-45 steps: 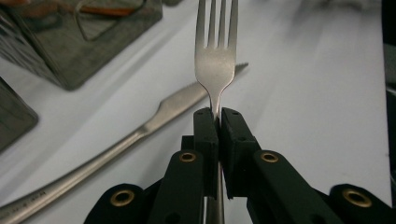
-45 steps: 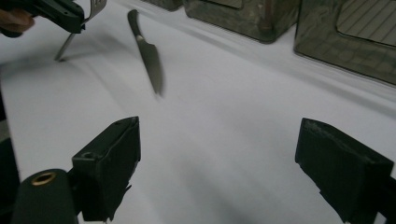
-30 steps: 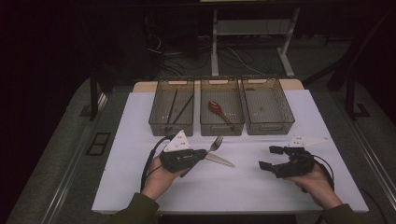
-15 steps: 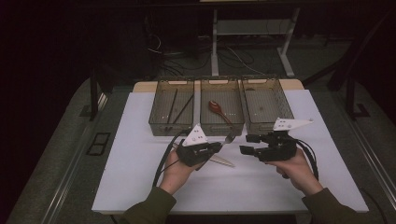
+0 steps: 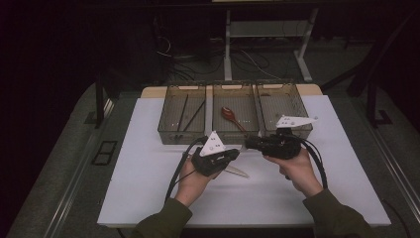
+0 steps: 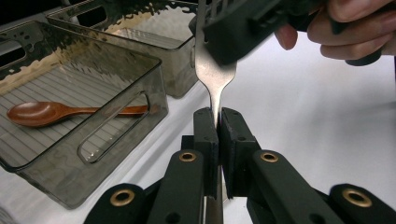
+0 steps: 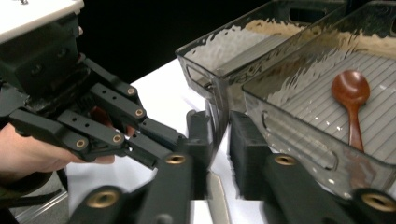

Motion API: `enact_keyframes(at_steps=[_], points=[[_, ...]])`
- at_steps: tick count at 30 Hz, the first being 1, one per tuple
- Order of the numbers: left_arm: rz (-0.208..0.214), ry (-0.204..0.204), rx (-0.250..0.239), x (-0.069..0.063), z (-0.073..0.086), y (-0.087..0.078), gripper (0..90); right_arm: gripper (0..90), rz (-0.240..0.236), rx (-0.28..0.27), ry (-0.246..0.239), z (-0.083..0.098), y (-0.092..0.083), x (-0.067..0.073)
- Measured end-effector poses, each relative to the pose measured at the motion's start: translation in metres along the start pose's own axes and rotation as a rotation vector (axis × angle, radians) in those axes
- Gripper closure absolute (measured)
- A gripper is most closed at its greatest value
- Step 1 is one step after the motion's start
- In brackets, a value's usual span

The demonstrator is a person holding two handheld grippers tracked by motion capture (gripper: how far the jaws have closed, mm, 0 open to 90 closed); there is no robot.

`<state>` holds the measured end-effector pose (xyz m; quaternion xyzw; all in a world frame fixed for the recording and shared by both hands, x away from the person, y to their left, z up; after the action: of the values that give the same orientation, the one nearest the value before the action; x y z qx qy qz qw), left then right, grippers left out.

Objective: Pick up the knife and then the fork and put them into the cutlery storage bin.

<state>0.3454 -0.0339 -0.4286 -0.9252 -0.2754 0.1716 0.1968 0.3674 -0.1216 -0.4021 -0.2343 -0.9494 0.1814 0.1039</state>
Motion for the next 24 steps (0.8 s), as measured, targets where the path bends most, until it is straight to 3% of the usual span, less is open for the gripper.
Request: enact_keyframes(at_steps=[3,7,12,19,24], points=[[0.013,-0.025,-0.014,0.002,-0.001,-0.001,83.7,86.2,0.009,-0.005,-0.006,-0.001,0.001,-0.002],[0.027,-0.024,-0.009,0.001,0.000,-0.002,81.5,86.6,0.000,-0.018,-0.007,-0.002,0.001,-0.002],[0.034,-0.023,0.005,0.004,0.006,-0.005,66.4,86.8,0.020,-0.024,-0.013,-0.003,-0.006,-0.008],[0.033,-0.025,0.031,0.014,0.024,-0.017,50.1,86.8,0.087,-0.022,-0.013,-0.005,-0.027,-0.031],[0.028,-0.055,0.044,0.026,0.038,-0.033,44.0,86.8,0.149,-0.027,0.001,-0.010,-0.047,-0.055]])
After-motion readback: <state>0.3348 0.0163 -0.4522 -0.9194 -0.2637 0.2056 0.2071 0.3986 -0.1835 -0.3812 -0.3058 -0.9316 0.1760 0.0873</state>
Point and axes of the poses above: each handheld gripper's, and its own axes: y roughly forward along the jaws, z roughly out of its underside, x roughly to its left, the point moved 10 cm from there along y, roughly forward along the jaws, and after that the axes turned 14 degrees about -y, right-handed, at the moved point
